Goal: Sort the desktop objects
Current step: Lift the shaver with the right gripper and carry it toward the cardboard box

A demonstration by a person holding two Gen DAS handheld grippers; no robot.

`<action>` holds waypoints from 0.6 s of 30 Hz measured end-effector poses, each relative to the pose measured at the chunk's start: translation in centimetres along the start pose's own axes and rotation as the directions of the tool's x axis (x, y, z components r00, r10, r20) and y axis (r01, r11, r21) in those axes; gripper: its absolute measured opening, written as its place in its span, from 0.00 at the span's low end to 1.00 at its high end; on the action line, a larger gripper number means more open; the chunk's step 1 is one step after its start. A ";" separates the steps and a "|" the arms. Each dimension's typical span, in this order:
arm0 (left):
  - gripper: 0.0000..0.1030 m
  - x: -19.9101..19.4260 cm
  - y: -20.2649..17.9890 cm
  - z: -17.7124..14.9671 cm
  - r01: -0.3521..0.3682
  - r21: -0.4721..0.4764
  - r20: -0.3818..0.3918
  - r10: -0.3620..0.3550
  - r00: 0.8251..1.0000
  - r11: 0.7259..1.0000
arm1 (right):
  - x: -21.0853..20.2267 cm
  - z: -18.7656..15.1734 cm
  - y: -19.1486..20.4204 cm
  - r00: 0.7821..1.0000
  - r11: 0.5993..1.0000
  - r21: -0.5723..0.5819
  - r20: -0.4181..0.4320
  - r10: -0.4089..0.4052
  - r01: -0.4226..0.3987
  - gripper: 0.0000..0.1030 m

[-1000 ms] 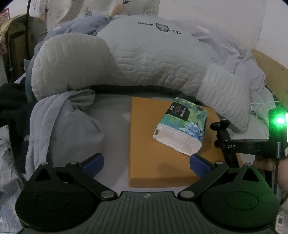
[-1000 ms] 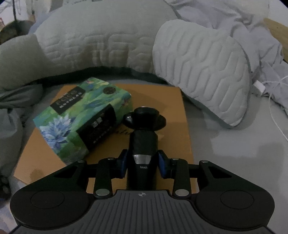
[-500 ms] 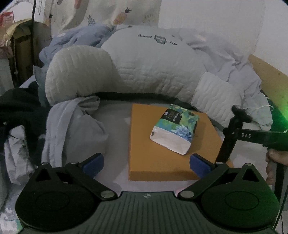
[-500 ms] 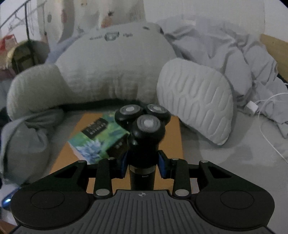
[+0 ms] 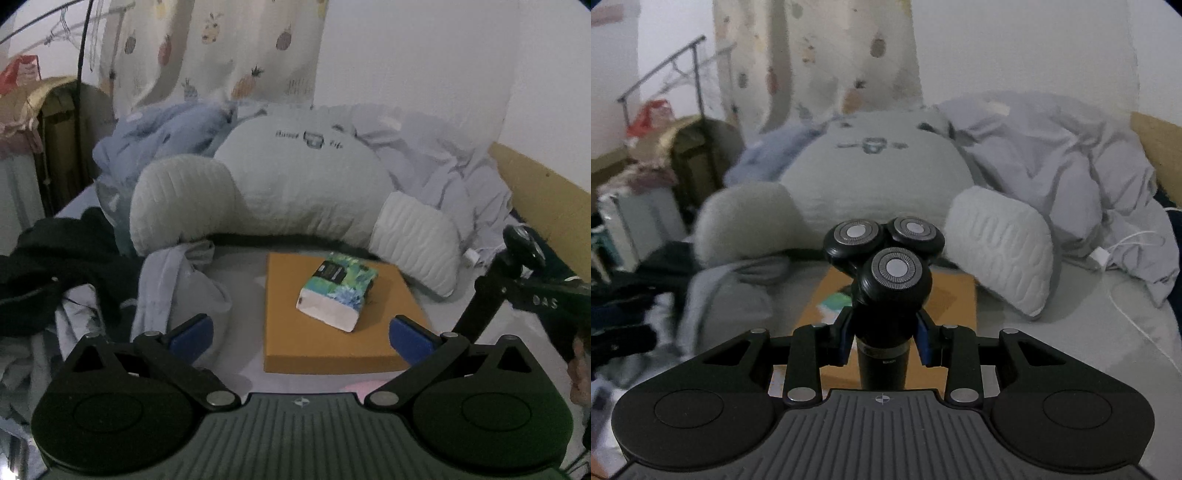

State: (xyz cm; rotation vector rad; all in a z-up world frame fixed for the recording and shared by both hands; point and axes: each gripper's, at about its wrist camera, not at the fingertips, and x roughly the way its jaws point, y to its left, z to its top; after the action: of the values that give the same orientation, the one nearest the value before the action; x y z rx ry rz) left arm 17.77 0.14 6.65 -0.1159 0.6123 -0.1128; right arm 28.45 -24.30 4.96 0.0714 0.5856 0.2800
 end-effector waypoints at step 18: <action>1.00 -13.6 -0.4 -1.3 0.020 0.008 0.123 -0.021 0.992 1.000 | -19.0 -1.7 5.7 0.990 0.990 -0.073 0.067 0.126 -0.121 0.36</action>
State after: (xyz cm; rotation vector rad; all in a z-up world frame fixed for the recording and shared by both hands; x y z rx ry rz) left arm 5.96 1.56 13.38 -0.1216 0.4874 -0.1265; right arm 11.01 -24.20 14.59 0.0516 0.5008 0.4159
